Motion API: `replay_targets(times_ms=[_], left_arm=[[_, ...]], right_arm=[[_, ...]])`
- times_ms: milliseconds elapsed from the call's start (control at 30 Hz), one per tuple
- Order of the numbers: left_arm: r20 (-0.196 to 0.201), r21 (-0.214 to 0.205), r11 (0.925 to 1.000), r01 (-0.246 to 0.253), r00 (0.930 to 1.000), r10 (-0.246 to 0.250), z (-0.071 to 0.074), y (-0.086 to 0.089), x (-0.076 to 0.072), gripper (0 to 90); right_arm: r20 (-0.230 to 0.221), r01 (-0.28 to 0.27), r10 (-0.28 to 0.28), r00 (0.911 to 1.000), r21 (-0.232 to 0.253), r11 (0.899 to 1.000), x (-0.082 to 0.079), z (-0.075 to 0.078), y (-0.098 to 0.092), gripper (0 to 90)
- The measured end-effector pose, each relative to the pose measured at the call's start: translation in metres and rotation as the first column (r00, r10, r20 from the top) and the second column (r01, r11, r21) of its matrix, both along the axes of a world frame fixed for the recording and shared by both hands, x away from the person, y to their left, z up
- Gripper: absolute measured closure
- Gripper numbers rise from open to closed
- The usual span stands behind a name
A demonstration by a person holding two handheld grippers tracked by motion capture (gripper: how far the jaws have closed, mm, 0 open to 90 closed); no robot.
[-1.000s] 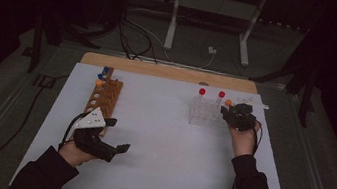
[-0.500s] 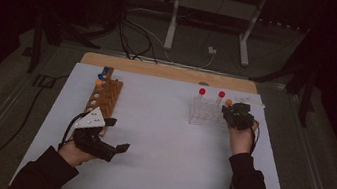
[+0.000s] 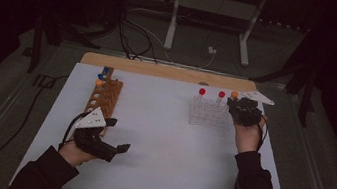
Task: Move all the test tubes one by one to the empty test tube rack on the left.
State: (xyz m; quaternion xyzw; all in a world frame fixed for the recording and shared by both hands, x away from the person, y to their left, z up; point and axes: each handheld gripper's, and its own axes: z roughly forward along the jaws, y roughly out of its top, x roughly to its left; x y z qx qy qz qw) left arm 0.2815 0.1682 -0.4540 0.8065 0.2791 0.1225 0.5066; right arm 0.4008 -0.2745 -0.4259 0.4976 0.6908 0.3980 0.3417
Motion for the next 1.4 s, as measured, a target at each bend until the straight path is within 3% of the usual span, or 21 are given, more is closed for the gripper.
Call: replay_targets(times_ms=[267,533,1033,1400], left_arm=[[-0.003,0.005,0.9999,0.012,0.9999,-0.012,0.003,-0.005,0.0,1.5],[-0.008,0.009,0.9996,0.027,0.9996,-0.027,0.005,-0.01,0.001,1.5],[-0.027,0.01,0.9979,0.065,0.9976,-0.064,0.008,-0.021,0.004,1.5],[-0.025,0.006,0.9931,0.117,0.9929,-0.117,0.017,-0.039,0.009,1.7]], right_arm=[[0.032,-0.057,0.057,0.9978,-0.003,0.998,-0.017,0.019,0.005,74.7],[0.027,-0.153,0.154,0.9877,-0.008,0.988,-0.039,0.022,0.021,74.7],[-0.012,-0.317,0.316,0.9485,0.001,0.949,-0.069,0.007,0.058,74.6],[-0.034,-0.394,0.394,0.9183,0.014,0.919,-0.086,-0.006,0.078,74.6]])
